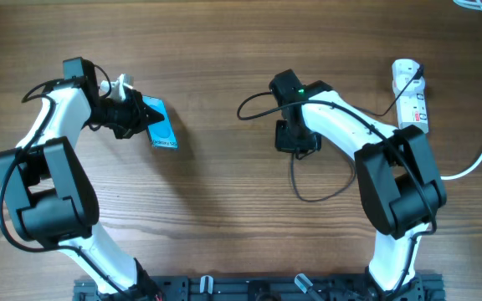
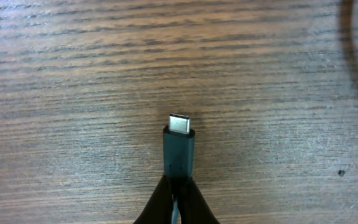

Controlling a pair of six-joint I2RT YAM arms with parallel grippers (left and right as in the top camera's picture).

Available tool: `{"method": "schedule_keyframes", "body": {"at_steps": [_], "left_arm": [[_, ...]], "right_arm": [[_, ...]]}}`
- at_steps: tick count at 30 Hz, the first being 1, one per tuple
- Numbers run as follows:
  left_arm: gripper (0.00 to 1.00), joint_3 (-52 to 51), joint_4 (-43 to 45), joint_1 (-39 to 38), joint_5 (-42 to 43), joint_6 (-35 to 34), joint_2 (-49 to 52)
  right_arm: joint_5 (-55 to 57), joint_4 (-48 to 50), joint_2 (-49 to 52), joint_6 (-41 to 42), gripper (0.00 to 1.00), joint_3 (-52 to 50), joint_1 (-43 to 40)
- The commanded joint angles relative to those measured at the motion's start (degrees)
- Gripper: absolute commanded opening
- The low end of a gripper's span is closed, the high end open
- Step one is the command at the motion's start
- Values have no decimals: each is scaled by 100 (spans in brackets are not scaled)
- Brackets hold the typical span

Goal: Plug charger to phone and switch on socket
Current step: 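Grasp the USB-C plug with the right gripper and lift it, then carry the plug with the right gripper toward the phone's bottom port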

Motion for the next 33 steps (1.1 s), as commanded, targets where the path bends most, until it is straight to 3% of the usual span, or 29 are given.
{"method": "schedule_keyframes", "body": {"at_steps": [1,6,8,10,17,21,24,33], "left_arm": [[4,4,4,-7,433,57,17],[4,4,267,-7,1908,98,-448],[4,4,577,-13,2802,94,-916],[4,4,719,-13,3174,42,-1145],[4,4,1397,-177,3204,-1084,-2013],[4,4,1482,-507,2750,-1436,-2081],[4,4,1504,-778,2747,-1434,-2081],[4,4,1480,-881,2752,-1434,-2081]], "right_arm": [[-505,-26,219,-776,4,-153,-98],[-2739,85,-1390,-2900,4,-153,-494],[-4153,-297,-2382,-4065,4,-155,-542],[-4553,-459,-2697,-4175,4,-155,-509],[-5189,-481,-2793,-3314,4,-155,151],[-5184,498,-2793,-2450,4,-157,911],[-4990,1071,-2793,-1637,4,-155,1152],[-4996,1445,-2793,-1270,4,-157,1172]]}}
